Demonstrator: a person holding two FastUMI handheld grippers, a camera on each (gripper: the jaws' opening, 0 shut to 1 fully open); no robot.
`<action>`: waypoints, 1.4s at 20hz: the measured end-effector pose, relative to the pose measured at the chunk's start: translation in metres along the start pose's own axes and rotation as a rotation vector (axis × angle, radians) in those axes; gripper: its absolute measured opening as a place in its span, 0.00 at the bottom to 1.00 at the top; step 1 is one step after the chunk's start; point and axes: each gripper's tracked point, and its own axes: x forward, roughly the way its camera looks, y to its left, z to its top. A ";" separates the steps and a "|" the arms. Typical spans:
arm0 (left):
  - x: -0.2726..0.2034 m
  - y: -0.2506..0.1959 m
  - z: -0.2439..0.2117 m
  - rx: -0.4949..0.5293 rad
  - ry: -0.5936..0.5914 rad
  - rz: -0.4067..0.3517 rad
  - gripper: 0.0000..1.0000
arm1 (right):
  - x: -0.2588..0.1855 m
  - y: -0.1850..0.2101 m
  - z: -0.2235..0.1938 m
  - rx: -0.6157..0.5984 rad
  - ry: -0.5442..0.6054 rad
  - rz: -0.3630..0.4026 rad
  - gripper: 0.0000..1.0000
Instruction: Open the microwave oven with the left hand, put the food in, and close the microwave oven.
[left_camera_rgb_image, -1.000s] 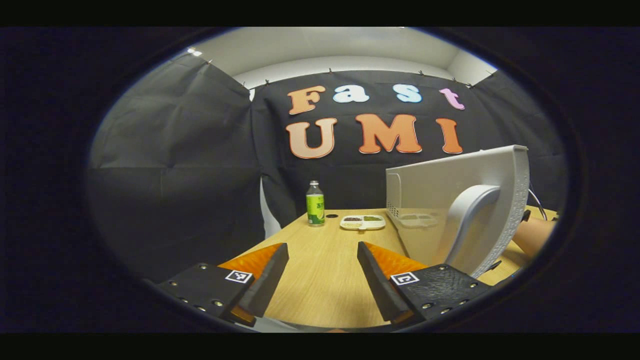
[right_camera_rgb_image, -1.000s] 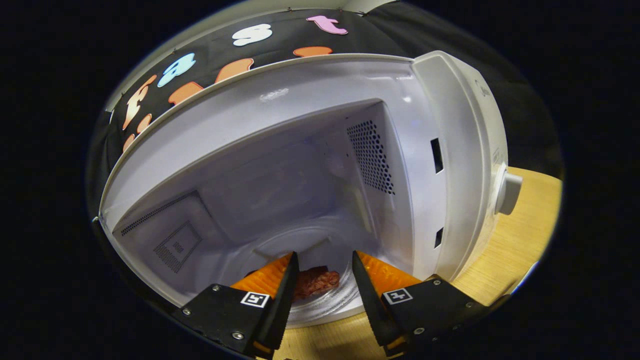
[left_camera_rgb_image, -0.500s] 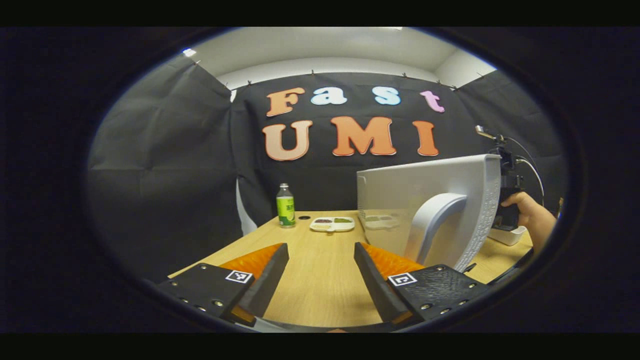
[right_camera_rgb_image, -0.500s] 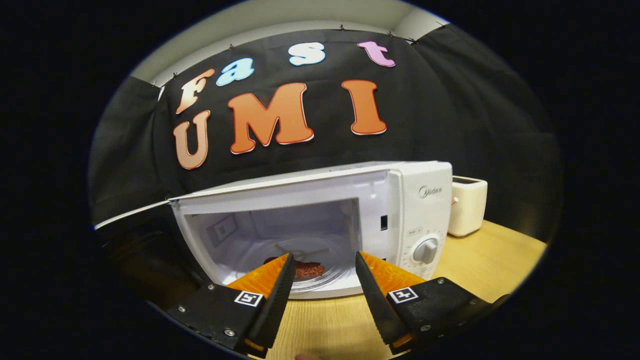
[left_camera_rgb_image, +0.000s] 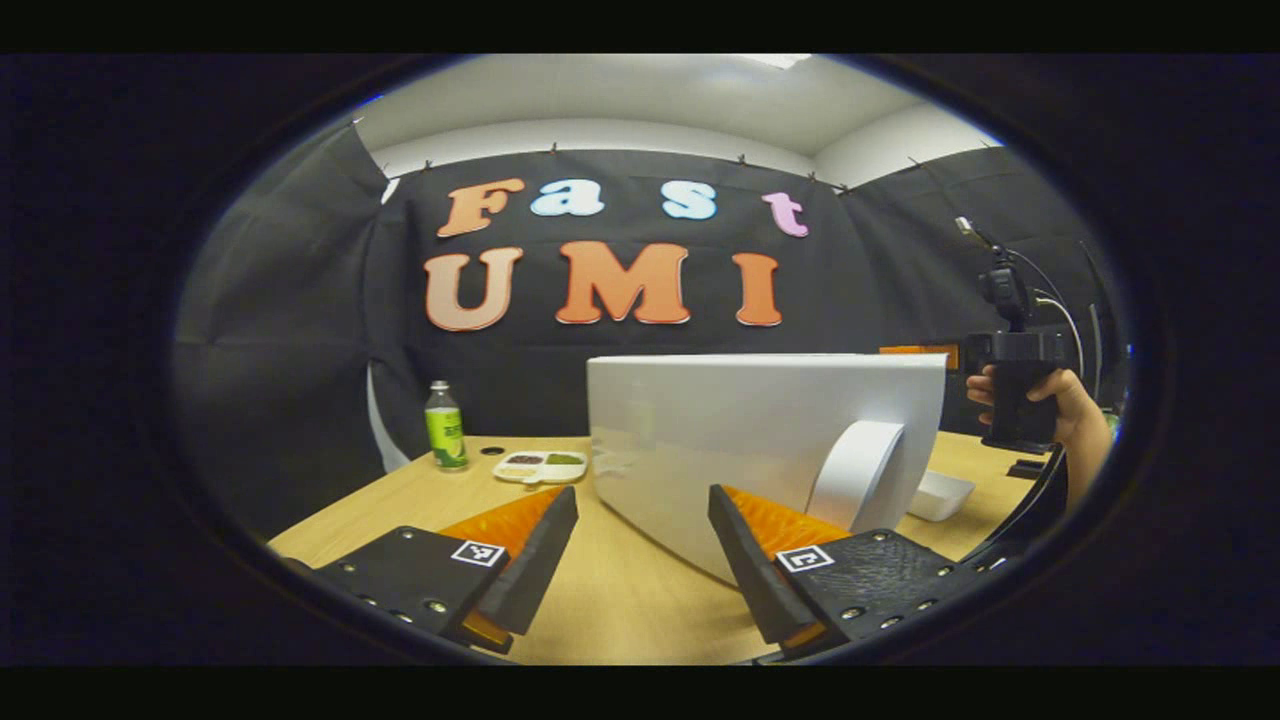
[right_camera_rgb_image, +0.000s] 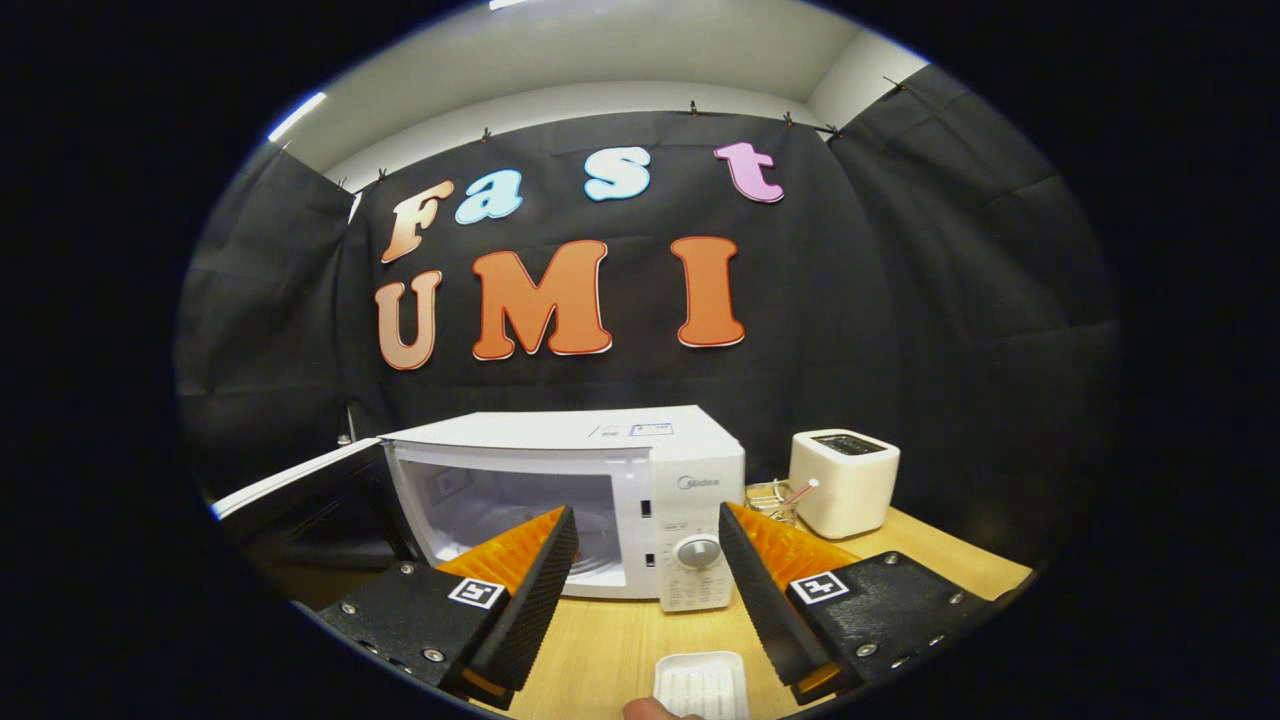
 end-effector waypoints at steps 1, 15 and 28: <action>0.008 -0.011 0.002 -0.007 -0.002 -0.025 0.82 | -0.005 -0.011 0.002 -0.005 -0.005 -0.008 0.88; 0.116 -0.146 -0.020 -0.046 0.091 -0.235 0.10 | -0.052 -0.101 0.016 -0.072 -0.031 -0.076 0.90; 0.225 -0.166 -0.035 0.025 0.140 -0.119 0.10 | -0.053 -0.125 0.012 -0.089 -0.021 -0.098 0.93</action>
